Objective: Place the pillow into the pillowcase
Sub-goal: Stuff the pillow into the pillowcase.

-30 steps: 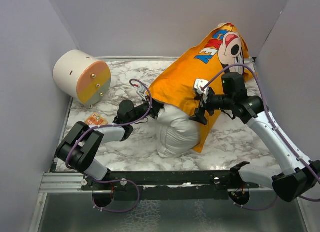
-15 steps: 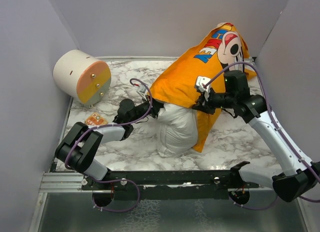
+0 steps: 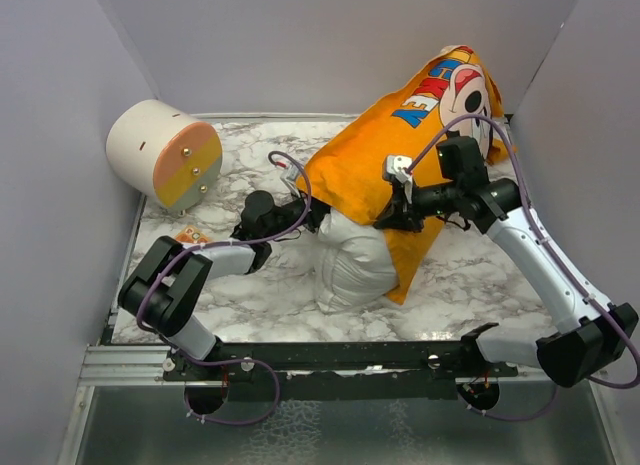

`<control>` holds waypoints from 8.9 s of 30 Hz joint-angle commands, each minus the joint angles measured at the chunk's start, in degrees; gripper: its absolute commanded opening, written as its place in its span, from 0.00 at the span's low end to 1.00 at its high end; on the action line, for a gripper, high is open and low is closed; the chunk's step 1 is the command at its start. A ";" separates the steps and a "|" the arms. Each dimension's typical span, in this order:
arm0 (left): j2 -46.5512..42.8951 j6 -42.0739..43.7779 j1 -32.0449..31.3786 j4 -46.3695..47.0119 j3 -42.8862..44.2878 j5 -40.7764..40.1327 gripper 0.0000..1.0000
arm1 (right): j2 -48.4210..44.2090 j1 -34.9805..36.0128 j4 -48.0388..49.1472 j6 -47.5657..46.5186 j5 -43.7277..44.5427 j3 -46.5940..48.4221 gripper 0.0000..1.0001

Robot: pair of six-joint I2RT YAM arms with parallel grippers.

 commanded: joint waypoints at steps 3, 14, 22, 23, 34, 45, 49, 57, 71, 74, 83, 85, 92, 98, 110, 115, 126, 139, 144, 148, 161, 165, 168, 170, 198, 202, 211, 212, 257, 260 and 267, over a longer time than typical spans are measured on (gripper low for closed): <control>3.91 -0.33 -0.39 3.20 2.97 1.13 0.00 | 7.53 4.20 -3.63 0.28 -17.20 7.48 0.00; 2.73 4.24 0.84 -8.37 4.31 -3.38 0.17 | 11.06 1.23 5.54 3.07 -30.99 1.96 0.01; -13.84 19.32 6.97 -38.35 2.94 -12.63 0.79 | 5.41 -6.58 13.99 6.39 -34.30 -8.94 0.01; -16.67 20.66 7.82 -41.37 2.78 -12.96 0.85 | 5.66 -6.86 14.91 6.93 -34.94 -9.36 0.01; -47.63 12.79 11.03 -49.01 -8.44 -2.99 0.93 | 7.09 -10.27 11.42 3.90 -37.57 -8.33 0.01; -49.79 18.42 -15.04 -54.65 -9.38 -21.53 0.92 | 6.39 -12.81 11.05 2.36 -38.34 -9.93 0.01; -48.20 23.38 -23.43 -51.33 -11.10 -34.80 0.92 | 5.76 -13.43 11.77 2.61 -38.62 -10.96 0.00; -45.33 24.07 -23.86 -39.77 -15.12 -36.92 0.94 | 4.99 -13.83 14.72 4.91 -39.19 -12.75 0.01; -31.75 15.87 -16.93 -38.40 -8.74 -25.34 0.97 | 4.59 -13.90 14.68 4.73 -39.06 -12.99 0.01; -31.48 15.40 -15.68 -37.22 -8.36 -23.57 0.97 | 4.48 -13.93 14.68 4.98 -38.46 -12.76 0.01; -33.49 14.55 -11.69 -38.67 -6.43 -19.61 0.95 | 10.16 -13.86 1.76 -2.06 -36.55 -1.95 0.01; -32.70 13.47 -11.64 -36.03 -6.59 -18.65 0.96 | 12.25 -13.82 -4.26 -6.19 -36.49 1.99 0.01; -20.07 9.46 -13.22 -18.85 -3.08 -14.16 0.88 | 15.79 -9.09 -5.18 -2.67 -33.31 11.90 0.01; -9.77 2.81 -9.82 -8.39 3.49 -11.46 0.08 | 19.85 1.99 0.96 6.51 -29.77 24.28 0.00; -13.22 -4.62 -8.83 3.58 -12.29 -16.18 0.00 | 7.63 -0.48 -12.09 -10.83 -16.47 8.79 0.58; -14.49 -4.36 -8.90 4.05 -12.10 -14.07 0.00 | -8.42 -0.58 -8.24 -5.88 -2.32 -0.94 0.88; -18.29 -4.14 -9.27 1.58 -10.83 -13.89 0.00 | -20.33 -5.15 -2.40 0.38 24.14 -17.77 1.00; -16.84 -1.46 -10.68 -1.66 -6.50 -12.62 0.00 | -15.04 -5.14 1.82 2.22 26.26 -17.06 0.35; -16.37 2.36 -10.47 -5.93 -4.15 -12.15 0.00 | -14.76 -5.11 -3.09 -0.85 15.02 -10.56 0.04; -13.91 4.00 -9.53 -6.27 -0.73 -10.52 0.00 | -9.16 -5.11 -7.07 -4.67 -7.39 1.93 0.01; -5.92 6.72 -8.29 -7.20 6.81 -9.49 0.00 | 21.31 8.82 -6.04 1.19 -20.77 30.58 0.01; -5.78 6.17 -6.88 -4.41 -0.37 -11.25 0.00 | 13.93 1.27 8.03 9.12 -19.91 14.21 0.01; -5.70 6.28 -5.63 -4.15 -4.17 -10.04 0.28 | 10.20 -1.79 9.48 8.98 -20.43 9.01 0.01; -7.57 7.72 -5.18 -7.04 -5.62 -10.37 0.49 | 8.61 -3.55 9.46 8.70 -21.03 7.23 0.01; -30.26 27.12 -29.86 -60.16 4.48 -36.01 0.99 | 9.88 -7.31 10.64 11.33 -22.72 5.70 0.02; -22.30 30.55 -30.28 -53.89 6.13 -41.31 0.99 | 9.81 -7.36 9.99 10.79 -22.75 5.76 0.03; -20.47 32.63 -26.25 -42.34 8.73 -40.34 0.00 | 6.28 -7.31 -8.05 -5.31 -14.30 13.81 0.69; -21.21 32.10 -25.54 -41.78 8.64 -38.59 0.00 | 4.45 -7.35 -8.12 -5.76 -12.83 13.00 0.86; -20.11 15.18 -9.34 -31.28 11.46 -7.72 0.00 | -5.26 -7.75 7.44 -1.28 -3.35 -1.78 0.01; -18.53 16.63 -9.23 -31.70 14.31 -6.95 0.00 | -1.49 -7.68 6.54 0.77 -11.99 5.46 0.01; -13.87 30.69 -7.77 -44.94 25.27 -19.87 0.00 | 11.30 -4.90 6.24 11.43 -33.97 34.95 0.01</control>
